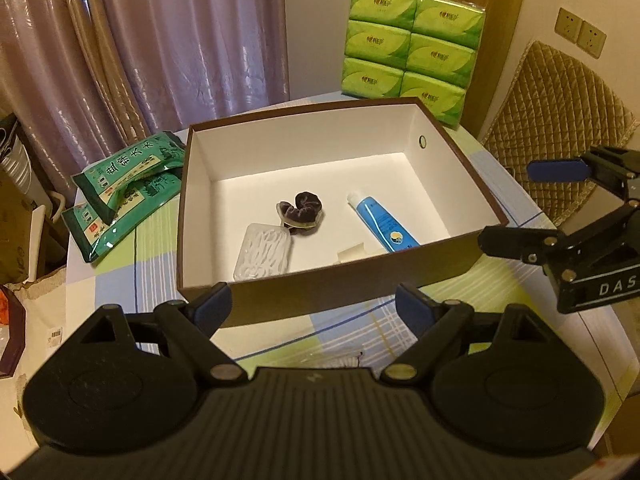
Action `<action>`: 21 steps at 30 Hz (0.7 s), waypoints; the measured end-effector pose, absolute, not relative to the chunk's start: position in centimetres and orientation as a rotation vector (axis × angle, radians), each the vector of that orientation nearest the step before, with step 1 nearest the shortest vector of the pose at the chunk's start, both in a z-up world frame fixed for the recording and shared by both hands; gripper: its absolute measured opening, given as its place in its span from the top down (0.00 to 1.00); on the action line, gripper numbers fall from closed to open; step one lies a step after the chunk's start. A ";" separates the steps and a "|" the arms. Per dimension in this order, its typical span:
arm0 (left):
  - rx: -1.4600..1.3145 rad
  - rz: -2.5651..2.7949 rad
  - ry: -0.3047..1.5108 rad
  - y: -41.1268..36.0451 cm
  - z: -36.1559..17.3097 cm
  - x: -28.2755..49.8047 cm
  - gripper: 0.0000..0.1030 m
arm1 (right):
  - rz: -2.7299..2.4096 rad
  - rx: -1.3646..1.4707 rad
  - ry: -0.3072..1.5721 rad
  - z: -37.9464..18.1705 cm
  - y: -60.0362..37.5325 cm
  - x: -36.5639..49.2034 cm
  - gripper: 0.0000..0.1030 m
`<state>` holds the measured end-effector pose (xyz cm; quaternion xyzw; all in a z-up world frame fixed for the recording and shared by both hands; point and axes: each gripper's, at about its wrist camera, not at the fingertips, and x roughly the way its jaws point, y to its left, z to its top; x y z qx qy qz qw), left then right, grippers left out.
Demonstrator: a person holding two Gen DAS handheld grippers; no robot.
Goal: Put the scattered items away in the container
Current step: 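Withdraw both tools from the box toward the items on the table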
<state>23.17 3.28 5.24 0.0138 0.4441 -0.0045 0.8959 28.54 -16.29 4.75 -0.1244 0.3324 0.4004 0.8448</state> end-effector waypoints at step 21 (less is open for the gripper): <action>-0.071 0.100 0.971 3.7 0.6 15.0 0.16 | 0.844 -0.240 0.760 1.8 -20.0 22.9 0.07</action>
